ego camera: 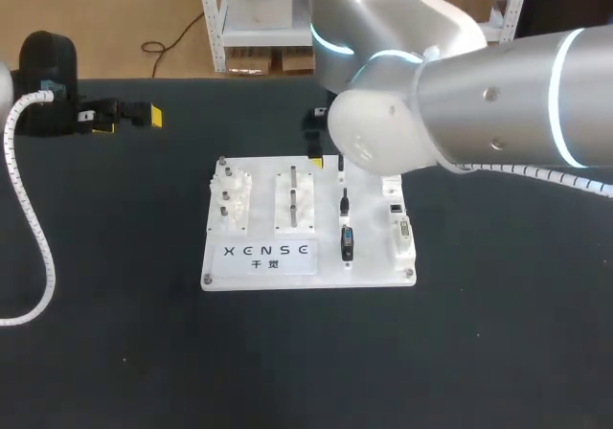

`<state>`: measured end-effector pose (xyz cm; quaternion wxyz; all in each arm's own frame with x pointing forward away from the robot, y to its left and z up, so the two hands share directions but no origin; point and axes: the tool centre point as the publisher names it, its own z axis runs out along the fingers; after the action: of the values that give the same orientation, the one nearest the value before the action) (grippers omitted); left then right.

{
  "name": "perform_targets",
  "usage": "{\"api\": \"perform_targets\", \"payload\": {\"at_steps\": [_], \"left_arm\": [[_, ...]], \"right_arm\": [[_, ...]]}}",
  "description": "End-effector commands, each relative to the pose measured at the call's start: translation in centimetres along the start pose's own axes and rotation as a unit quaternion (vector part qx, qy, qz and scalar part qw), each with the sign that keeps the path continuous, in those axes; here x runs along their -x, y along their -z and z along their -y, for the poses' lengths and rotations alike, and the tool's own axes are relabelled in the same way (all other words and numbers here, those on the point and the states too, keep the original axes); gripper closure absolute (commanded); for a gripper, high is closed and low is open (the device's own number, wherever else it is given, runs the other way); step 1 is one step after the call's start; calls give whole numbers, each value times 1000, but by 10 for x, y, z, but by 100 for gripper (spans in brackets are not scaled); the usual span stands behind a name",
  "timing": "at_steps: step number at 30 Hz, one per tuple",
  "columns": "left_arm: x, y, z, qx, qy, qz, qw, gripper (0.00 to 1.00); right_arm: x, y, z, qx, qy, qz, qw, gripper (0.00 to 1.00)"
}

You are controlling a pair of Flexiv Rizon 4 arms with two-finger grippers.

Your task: Insert the USB connector, Ethernet cable, and multi-pin plug into their matching sockets one by one.

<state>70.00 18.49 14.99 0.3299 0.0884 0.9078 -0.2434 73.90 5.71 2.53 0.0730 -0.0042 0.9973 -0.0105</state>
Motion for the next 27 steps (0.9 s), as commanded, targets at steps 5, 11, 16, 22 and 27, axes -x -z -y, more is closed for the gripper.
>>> {"api": "perform_targets", "payload": {"at_steps": [5, 11, 16, 22, 27], "left_arm": [[0, 0, 0, 0, 0, 0, 1000, 0], [0, 0, 0, 0, 0, 0, 1000, 0], [0, 0, 0, 0, 0, 0, 1000, 0], [0, 0, 0, 0, 0, 0, 1000, 0], [0, 0, 0, 0, 0, 0, 1000, 0]], "right_arm": [[1, -5, -3, 6, 6, -9, 1000, 0], [7, -12, -2, 16, -14, -14, 1000, 49], [9, -16, -3, 12, -17, -14, 1000, 54], [10, -18, -6, 17, -26, -23, 999, 58], [10, -18, -9, 16, -24, -21, 999, 58]]}}
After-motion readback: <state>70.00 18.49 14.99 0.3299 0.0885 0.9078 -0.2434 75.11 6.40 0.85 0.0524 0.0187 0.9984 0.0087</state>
